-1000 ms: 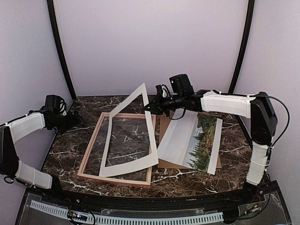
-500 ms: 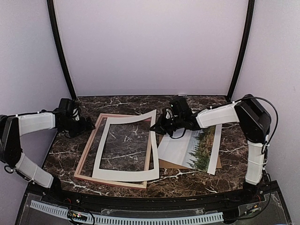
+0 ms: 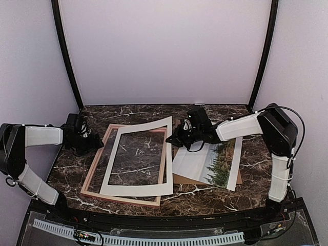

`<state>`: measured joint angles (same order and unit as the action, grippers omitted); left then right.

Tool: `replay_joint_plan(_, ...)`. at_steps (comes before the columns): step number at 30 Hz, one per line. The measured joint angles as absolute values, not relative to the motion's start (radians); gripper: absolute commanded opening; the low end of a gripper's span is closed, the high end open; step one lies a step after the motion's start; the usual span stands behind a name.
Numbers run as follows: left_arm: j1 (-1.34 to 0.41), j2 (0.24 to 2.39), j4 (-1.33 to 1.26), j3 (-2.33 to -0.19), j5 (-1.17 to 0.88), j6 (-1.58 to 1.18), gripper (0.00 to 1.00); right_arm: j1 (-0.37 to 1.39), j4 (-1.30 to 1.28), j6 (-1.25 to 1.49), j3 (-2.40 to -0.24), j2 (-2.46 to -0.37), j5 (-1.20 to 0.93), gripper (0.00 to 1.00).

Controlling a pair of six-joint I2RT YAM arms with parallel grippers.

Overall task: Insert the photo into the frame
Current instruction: Adjust the frame body at the center of the board.

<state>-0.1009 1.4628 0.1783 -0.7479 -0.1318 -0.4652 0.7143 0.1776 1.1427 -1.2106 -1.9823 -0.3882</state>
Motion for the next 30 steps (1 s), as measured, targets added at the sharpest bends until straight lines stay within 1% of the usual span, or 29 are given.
replay_joint_plan(4,-0.102,1.471,0.157,-0.717,-0.146,-0.482,0.88,0.696,0.165,1.137,-1.214,-1.979,-0.388,0.00)
replay_joint_plan(11,-0.140,1.469,0.110,-0.662,-0.192,-0.527,0.85,0.676,0.163,1.134,-1.216,-1.978,-0.378,0.00)
replay_joint_plan(20,-0.179,1.411,0.045,-0.588,-0.241,-0.609,0.83,0.673,0.161,1.127,-1.224,-1.978,-0.389,0.00)
replay_joint_plan(30,-0.231,1.375,0.038,-0.566,-0.278,-0.683,0.83,0.680,0.117,1.083,-1.232,-1.978,-0.445,0.00)
